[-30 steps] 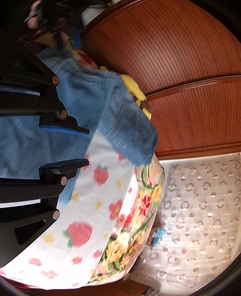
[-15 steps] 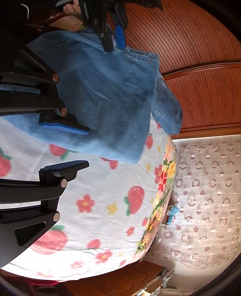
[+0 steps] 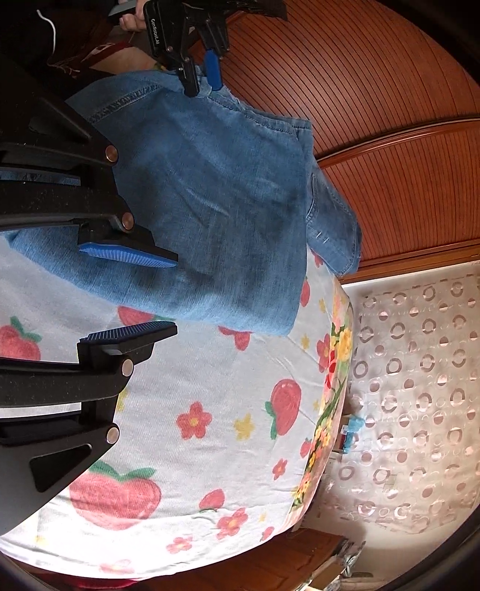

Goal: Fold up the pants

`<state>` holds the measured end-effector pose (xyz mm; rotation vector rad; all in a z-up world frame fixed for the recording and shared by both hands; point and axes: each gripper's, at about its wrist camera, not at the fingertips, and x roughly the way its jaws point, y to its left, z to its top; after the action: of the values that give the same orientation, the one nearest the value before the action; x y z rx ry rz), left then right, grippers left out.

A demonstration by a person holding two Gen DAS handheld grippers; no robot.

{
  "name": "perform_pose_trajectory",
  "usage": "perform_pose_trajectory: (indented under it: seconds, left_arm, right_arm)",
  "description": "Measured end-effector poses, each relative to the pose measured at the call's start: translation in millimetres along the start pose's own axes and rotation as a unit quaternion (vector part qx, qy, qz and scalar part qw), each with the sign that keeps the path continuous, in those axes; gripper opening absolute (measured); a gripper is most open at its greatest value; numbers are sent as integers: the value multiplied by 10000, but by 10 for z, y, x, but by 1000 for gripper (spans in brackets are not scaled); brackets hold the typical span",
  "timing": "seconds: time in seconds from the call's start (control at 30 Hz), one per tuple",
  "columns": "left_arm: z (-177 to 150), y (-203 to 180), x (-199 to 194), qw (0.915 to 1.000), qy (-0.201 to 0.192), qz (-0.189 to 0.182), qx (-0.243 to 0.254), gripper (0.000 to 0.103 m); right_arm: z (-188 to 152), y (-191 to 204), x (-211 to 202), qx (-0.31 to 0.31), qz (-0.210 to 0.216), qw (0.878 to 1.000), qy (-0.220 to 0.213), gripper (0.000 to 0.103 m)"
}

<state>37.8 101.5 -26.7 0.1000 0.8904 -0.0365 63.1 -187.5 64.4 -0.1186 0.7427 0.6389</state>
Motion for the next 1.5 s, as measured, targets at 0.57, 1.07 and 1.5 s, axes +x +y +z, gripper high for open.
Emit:
perform_pose_trajectory:
  seconds: [0.57, 1.07, 1.5]
  left_arm:
    - [-330, 423, -454, 9959, -323, -125, -841, 36]
    - [110, 394, -235, 9939, -684, -314, -811, 50]
    - [238, 85, -133, 9935, -740, -614, -608, 63]
  right_arm:
    - [-110, 51, -7, 121, 125, 9998, 46, 38]
    - [68, 29, 248, 273, 163, 9993, 188, 50]
    - [-63, 180, 290, 292, 217, 9984, 443, 51]
